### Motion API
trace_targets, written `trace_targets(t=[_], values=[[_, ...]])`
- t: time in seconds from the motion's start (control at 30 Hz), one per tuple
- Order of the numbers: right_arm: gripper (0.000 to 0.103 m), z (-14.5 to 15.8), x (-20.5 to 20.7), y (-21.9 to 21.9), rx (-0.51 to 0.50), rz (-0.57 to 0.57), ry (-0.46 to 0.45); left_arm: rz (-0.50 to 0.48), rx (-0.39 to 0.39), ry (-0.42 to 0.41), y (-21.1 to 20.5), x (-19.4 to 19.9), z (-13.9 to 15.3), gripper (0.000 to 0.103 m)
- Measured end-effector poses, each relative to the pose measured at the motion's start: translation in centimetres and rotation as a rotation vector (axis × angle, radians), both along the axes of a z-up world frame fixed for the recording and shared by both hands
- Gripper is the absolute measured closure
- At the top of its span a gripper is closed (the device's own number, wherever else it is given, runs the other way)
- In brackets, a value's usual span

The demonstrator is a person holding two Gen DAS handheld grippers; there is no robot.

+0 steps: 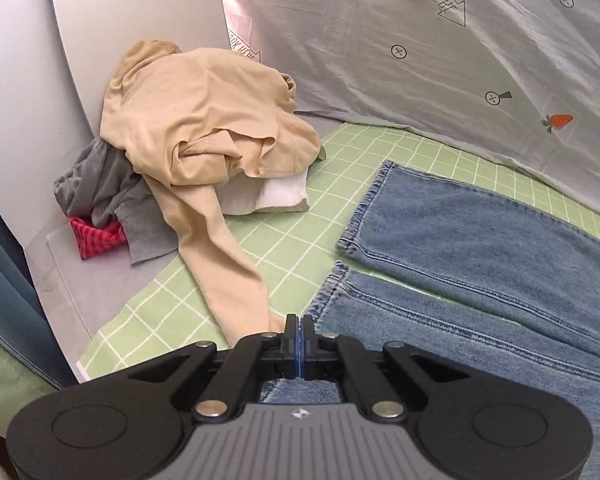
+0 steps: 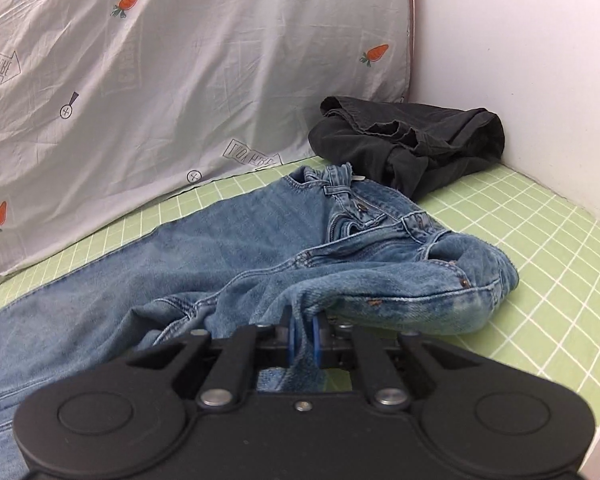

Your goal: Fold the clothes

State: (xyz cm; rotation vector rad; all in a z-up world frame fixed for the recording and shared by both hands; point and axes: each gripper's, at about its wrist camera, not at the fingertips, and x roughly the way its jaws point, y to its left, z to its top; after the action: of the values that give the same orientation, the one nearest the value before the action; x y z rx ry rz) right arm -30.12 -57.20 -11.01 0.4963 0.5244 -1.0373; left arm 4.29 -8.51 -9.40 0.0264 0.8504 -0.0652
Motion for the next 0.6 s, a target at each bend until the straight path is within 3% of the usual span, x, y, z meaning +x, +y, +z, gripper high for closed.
trace_targets(t=[0.03, 0.1, 0.2, 0.37, 0.6], values=[[0.094, -0.2, 0.3, 0.0, 0.0, -0.005, 0.01, 0.004, -0.066, 0.027, 0.7, 0.2, -0.6, 0.096], [0.094, -1.0, 0.9, 0.3, 0.0, -0.007, 0.054, 0.037, -0.115, 0.101, 1.4, 0.4, -2.4, 0.086], [0.093, -2.2, 1.6, 1.2, -0.002, 0.013, 0.133, 0.027, -0.086, 0.164, 1.3, -0.3, -4.5, 0.075], [0.091, -3.9, 1.7, 1.5, 0.033, 0.002, 0.215, 0.044, -0.105, 0.197, 2.0, -1.1, -5.8, 0.046], [0.085, -5.5, 2.5, 2.1, 0.069, 0.005, 0.309, 0.098, -0.123, 0.19, 4.5, -1.5, -5.6, 0.044]])
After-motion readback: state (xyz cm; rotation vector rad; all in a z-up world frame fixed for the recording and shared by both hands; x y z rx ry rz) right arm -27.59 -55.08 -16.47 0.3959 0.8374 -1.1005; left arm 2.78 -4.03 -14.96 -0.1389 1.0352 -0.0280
